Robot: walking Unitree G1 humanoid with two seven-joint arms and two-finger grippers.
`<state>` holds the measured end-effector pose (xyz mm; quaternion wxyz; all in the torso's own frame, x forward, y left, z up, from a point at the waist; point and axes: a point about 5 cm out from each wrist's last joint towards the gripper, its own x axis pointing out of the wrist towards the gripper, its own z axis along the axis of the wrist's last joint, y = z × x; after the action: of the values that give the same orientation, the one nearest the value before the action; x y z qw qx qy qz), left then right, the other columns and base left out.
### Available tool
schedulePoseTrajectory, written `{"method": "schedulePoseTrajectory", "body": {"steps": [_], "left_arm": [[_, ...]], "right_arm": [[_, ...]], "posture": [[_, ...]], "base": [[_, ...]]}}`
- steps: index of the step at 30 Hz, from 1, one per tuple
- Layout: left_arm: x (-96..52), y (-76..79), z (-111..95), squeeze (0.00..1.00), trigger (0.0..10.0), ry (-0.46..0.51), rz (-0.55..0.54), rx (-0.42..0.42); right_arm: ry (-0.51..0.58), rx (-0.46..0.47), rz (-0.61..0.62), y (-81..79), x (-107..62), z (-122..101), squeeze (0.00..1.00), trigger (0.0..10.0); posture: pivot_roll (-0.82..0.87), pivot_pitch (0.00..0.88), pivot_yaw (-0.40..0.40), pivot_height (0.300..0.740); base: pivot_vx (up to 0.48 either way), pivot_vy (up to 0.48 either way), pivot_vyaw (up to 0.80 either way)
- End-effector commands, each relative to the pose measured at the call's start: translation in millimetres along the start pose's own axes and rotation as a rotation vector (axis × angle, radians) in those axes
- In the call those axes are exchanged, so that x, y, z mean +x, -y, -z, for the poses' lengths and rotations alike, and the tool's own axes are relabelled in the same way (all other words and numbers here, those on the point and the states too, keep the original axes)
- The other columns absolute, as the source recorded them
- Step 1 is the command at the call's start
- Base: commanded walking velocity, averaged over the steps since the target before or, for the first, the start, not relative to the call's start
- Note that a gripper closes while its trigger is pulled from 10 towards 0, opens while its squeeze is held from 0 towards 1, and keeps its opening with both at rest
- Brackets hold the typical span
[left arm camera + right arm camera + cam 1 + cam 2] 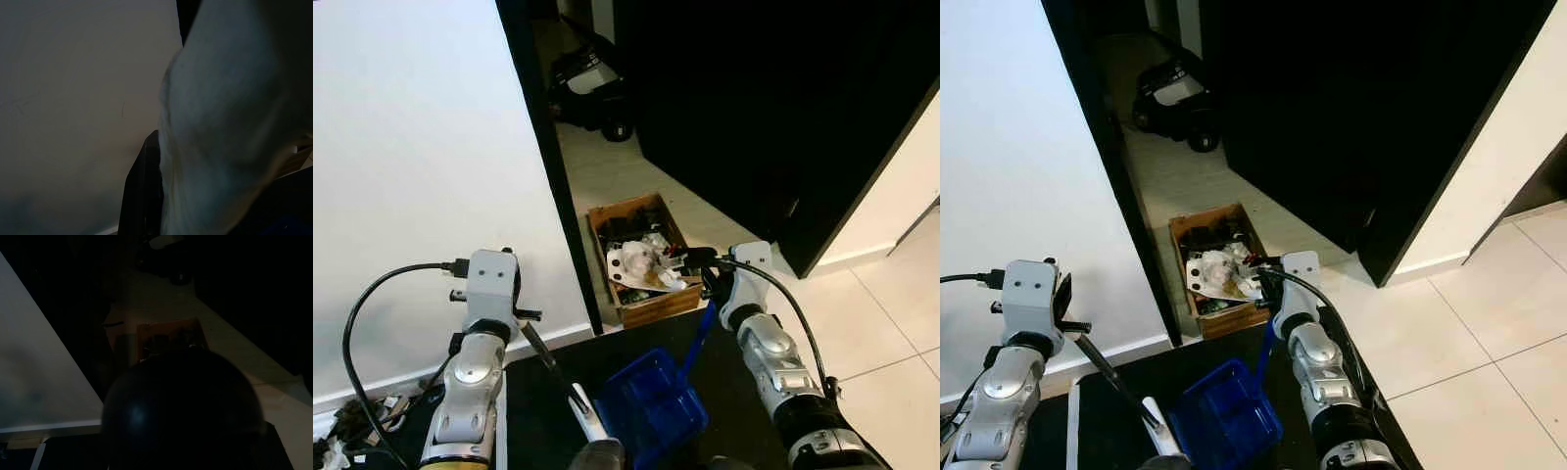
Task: Sweep floor
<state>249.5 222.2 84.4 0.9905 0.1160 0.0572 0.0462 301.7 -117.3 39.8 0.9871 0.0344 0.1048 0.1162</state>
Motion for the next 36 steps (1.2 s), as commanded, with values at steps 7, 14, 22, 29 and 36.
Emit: {"method": "schedulePoseTrajectory", "body": {"steps": [7, 14, 22, 29, 36], "left_arm": [[-1.5, -2.6, -2.0, 0.00, 10.0, 0.009, -0.018, -0.010], [-1.7, -2.9, -1.6, 0.00, 10.0, 0.007, -0.022, -0.012], [-1.5, -3.5, -0.7, 0.00, 10.0, 0.005, -0.024, -0.011], [-1.3, -3.4, -0.7, 0.00, 10.0, 0.005, -0.024, -0.012], [-1.4, -3.7, -0.6, 0.00, 10.0, 0.005, -0.026, -0.011]], "right_arm": [[0.013, 0.019, -0.012, -3.8, 1.8, -1.9, 0.00, 10.0], [0.010, 0.019, -0.011, -3.7, 1.4, -1.2, 0.00, 10.0], [0.008, 0.018, -0.012, -3.6, 1.4, -0.8, 0.00, 10.0], [0.006, 0.018, -0.011, -3.8, 1.3, -0.2, 0.00, 10.0], [0.007, 0.019, -0.012, -4.1, 1.2, 0.1, 0.00, 10.0]], "posture": [[0.18, 0.008, 0.022, 0.740], [0.18, 0.010, 0.020, 0.740], [0.18, 0.011, 0.021, 0.740], [0.18, 0.011, 0.021, 0.740], [0.18, 0.010, 0.022, 0.740]], "base": [[0.000, 0.301, 0.00], [0.000, 0.318, 0.00], [0.000, 0.327, 0.00], [0.000, 0.326, 0.00], [0.000, 0.321, 0.00]]}}
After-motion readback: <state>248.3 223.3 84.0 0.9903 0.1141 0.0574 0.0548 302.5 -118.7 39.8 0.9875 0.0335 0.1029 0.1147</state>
